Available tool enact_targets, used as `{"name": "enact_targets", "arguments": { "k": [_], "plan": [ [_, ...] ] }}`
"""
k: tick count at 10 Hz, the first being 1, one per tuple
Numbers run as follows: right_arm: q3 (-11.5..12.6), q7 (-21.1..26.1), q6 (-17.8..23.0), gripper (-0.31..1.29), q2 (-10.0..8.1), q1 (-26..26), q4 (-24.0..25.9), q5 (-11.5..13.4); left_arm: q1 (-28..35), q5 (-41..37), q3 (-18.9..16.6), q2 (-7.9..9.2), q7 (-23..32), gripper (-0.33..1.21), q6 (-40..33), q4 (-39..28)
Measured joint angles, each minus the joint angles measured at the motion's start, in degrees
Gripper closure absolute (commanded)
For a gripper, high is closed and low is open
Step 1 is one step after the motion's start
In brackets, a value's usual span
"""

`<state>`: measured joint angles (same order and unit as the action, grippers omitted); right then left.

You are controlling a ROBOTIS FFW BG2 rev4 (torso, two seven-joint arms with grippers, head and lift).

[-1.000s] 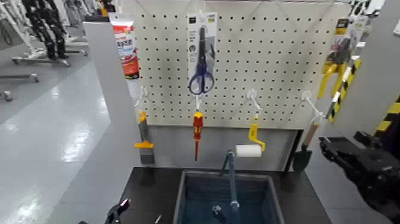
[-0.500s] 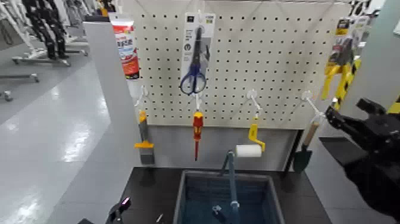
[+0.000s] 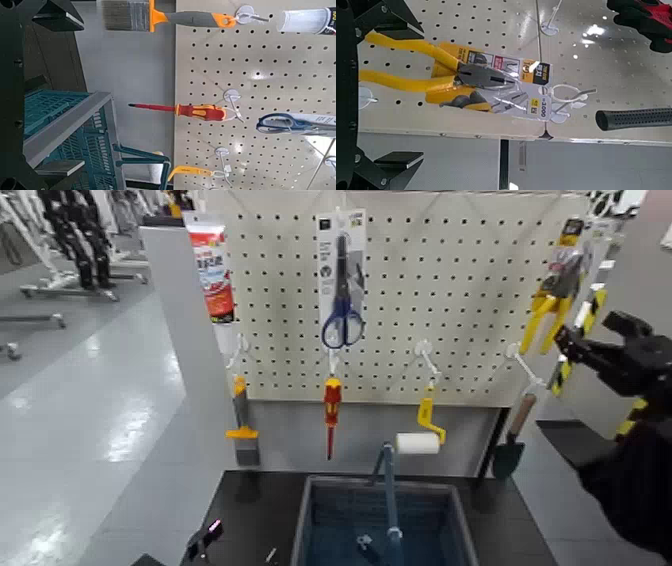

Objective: Put the yellow pliers into the crate.

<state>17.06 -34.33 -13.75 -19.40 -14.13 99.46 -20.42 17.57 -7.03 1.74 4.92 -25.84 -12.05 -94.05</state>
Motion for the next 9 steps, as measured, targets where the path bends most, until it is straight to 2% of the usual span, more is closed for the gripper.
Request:
{"name": "enact_targets", "arguments": {
  "k": [2, 5, 7, 8, 9],
  "plan": [
    [-0.58, -3.83, -1.02, 0.22, -1.47, -3.98, -4.84, -3.82, -0.2, 0.0, 0.16, 0.0, 0.0, 0.09, 0.08, 0.01],
    [-2.14, -9.81, -1.74, 0.22, -3.39, -9.96, -12.57, -7.48, -0.52, 0.06, 0.45, 0.08, -0.08, 0.09, 0.28, 0.01],
    [-4.2, -14.64, -1.97, 0.22, -4.6, -13.88, -18.54, -9.8, -0.71, 0.08, 0.62, 0.16, -0.17, 0.09, 0.42, 0.07],
    [-5.55, -18.6, -2.51, 0.25, -5.3, -15.94, -21.47, -10.69, -0.81, 0.09, 0.67, 0.19, -0.18, 0.09, 0.45, 0.09],
    [-7.2, -21.22, -2.67, 0.38, -5.98, -17.84, -24.01, -11.23, -0.86, 0.09, 0.71, 0.24, -0.18, 0.09, 0.5, 0.1]
  ]
}}
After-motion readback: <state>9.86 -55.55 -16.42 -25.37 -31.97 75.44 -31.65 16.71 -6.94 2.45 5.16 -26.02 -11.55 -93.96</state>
